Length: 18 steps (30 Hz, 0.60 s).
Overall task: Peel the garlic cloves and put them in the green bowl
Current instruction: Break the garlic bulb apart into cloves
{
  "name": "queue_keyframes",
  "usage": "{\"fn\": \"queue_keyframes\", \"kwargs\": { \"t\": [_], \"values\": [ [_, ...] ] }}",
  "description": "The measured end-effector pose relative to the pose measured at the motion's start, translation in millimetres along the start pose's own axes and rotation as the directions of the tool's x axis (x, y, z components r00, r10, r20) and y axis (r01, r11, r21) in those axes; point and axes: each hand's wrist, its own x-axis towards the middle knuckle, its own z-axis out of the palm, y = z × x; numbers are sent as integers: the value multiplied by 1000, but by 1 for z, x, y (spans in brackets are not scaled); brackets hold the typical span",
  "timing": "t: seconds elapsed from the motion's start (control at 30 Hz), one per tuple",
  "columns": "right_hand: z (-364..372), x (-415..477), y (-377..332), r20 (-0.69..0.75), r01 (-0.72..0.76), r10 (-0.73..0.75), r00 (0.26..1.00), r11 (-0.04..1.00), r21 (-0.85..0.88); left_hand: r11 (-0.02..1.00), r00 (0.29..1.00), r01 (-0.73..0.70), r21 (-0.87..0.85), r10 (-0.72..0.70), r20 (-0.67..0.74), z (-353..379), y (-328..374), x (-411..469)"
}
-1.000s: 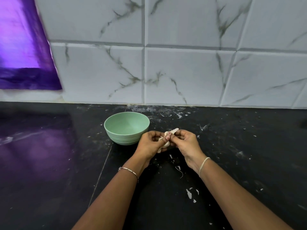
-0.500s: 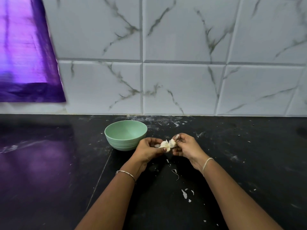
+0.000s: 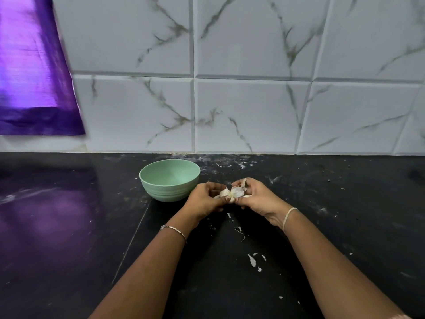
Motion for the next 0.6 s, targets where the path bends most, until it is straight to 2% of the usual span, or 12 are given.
{"fn": "queue_keyframes", "kwargs": {
  "t": [0.07,0.13,0.23,0.33,0.5,0.53,0.6],
  "values": [
    [-6,0,1,9,-4,4,1000,999,-36,998,1000,-7,66,8,-6,1,-2,2],
    [-14,2,5,-59,13,-24,998,984,-178,997,1000,5,80,-2,-31,2,-2,3],
    [-27,5,7,-136,16,-86,987,893,-449,997,999,19,74,-15,-50,3,-3,4],
    [-30,6,9,-107,69,-160,981,813,-578,997,998,29,66,-25,-54,4,-3,2],
    [-34,6,13,-50,69,-131,990,763,-643,995,995,46,-88,-53,-84,7,1,-1],
    [-36,6,14,-59,64,-124,991,796,-602,990,994,54,-128,-67,-92,7,2,-2],
    [-36,5,13,-83,64,-107,991,910,-410,981,991,70,-180,-89,-101,7,5,-4]
  ]
}}
